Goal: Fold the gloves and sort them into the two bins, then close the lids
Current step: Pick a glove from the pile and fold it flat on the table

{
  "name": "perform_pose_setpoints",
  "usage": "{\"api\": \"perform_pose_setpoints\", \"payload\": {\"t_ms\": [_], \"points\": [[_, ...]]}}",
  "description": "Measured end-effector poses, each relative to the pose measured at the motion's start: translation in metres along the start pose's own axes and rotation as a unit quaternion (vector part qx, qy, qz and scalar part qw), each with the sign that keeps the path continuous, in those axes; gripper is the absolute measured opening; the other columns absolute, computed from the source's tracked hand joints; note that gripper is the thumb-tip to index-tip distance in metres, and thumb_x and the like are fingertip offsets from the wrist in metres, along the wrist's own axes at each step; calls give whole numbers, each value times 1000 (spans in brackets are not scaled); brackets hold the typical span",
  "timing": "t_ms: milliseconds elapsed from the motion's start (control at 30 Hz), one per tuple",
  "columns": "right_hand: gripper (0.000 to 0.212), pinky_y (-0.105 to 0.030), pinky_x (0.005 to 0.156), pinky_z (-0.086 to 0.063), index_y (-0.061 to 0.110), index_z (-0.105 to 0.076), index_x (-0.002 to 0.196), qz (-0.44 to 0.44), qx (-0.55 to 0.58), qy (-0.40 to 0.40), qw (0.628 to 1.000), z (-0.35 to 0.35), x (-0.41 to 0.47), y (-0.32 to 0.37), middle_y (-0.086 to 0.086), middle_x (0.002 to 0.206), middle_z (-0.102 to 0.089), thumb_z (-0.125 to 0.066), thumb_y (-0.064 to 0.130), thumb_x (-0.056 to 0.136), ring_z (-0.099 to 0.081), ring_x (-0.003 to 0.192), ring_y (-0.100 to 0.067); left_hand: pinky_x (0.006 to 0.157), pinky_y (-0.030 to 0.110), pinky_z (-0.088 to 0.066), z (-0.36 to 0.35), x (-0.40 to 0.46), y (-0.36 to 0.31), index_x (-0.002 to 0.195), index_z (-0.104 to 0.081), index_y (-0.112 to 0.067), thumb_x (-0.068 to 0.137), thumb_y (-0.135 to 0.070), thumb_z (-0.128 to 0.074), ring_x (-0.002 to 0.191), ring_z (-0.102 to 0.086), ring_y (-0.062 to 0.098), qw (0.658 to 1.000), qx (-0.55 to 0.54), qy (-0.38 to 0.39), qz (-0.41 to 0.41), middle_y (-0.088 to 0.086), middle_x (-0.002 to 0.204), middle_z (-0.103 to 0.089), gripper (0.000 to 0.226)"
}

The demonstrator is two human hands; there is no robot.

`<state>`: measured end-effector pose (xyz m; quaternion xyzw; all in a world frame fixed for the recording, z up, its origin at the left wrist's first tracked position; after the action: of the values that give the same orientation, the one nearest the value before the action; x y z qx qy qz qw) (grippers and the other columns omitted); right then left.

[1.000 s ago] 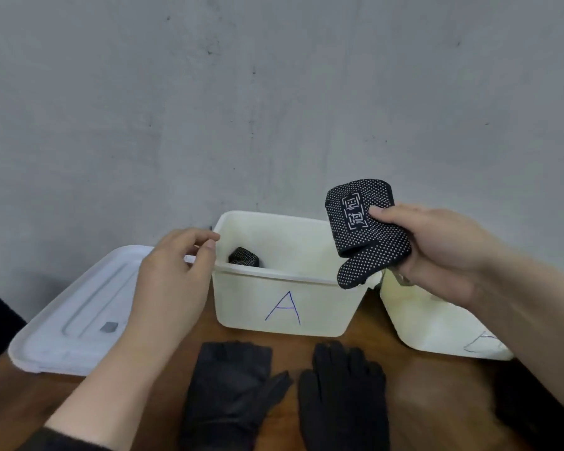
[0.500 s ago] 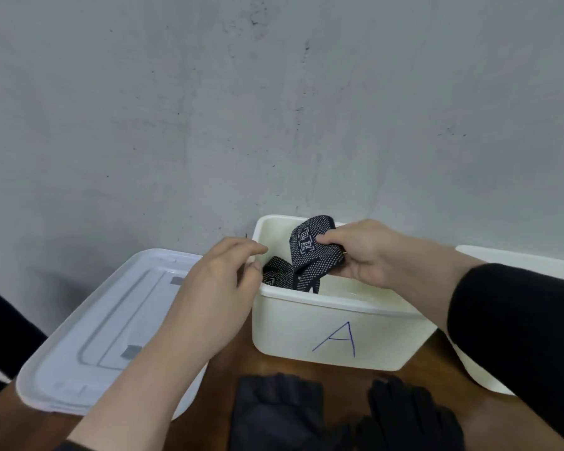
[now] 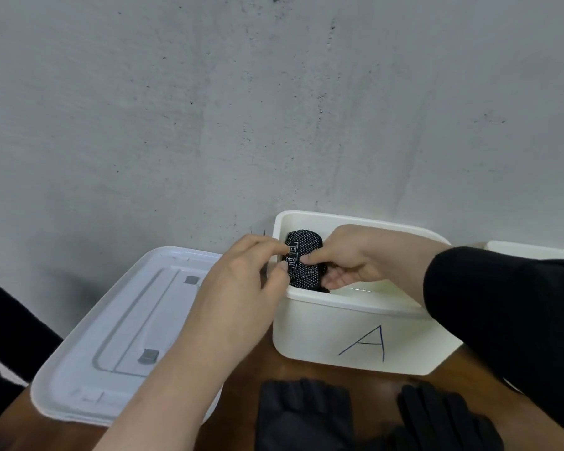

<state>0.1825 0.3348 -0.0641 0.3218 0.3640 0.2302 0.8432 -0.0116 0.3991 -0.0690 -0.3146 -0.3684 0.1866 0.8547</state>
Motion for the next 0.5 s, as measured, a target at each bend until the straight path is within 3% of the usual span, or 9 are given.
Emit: {"api": "perform_pose_setpoints", "payload": {"t_ms": [100, 200, 267, 367, 500], "points": [[42, -29, 57, -58, 2, -65, 92, 38, -214, -59, 974, 5, 3, 3, -8, 71, -66, -77, 42, 87, -62, 56, -21, 82, -4, -32, 0, 0, 0, 115, -70, -26, 95, -24, -57, 101, -54, -2, 1000, -2, -1, 3, -24, 117, -59, 24], [52, -32, 60, -43, 10, -56, 89, 126, -471, -172, 856, 11, -4, 17, -1, 77, -59, -75, 58, 82, -59, 73, -24, 82, -3, -33, 1, 0, 1, 115, -70, -27, 95, -24, -57, 103, -53, -2, 1000, 2, -1, 0, -24, 116, -60, 24], [55, -34, 70, -41, 13, -52, 107, 211, -512, -210, 806, 17, -10, 26, -2, 94, -57, -74, 57, 83, -59, 90, -27, 83, -3, -33, 2, -1, 0, 115, -70, -27, 95, -24, -57, 102, -53, -3, 1000, 0, 1, -1, -24, 116, -59, 24], [51, -36, 81, -47, 17, -59, 119, 311, -490, -145, 802, 18, -17, 36, 0, 107, -59, -75, 52, 84, -59, 99, -25, 82, -4, -33, 1, 0, 0, 116, -70, -27, 94, -24, -57, 102, -53, -2, 1000, 1, 2, 2, -22, 117, -59, 25], [52, -39, 86, -50, 22, -62, 127, 284, -539, -15, 793, 3, -7, 23, 3, 113, -58, -75, 48, 85, -58, 98, -21, 81, -4, -32, 1, 0, -1, 116, -70, -26, 95, -22, -58, 102, -52, -2, 1000, 0, 1, 4, -22, 117, -59, 24]]}}
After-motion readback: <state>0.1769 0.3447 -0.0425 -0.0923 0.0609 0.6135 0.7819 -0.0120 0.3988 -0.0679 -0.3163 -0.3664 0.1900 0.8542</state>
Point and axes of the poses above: each hand's wrist, its own x-axis towards the middle knuckle, its own z-axis out of the back of the hand, y = z × x, the point moved 3 cm from there along x, towards the middle knuckle
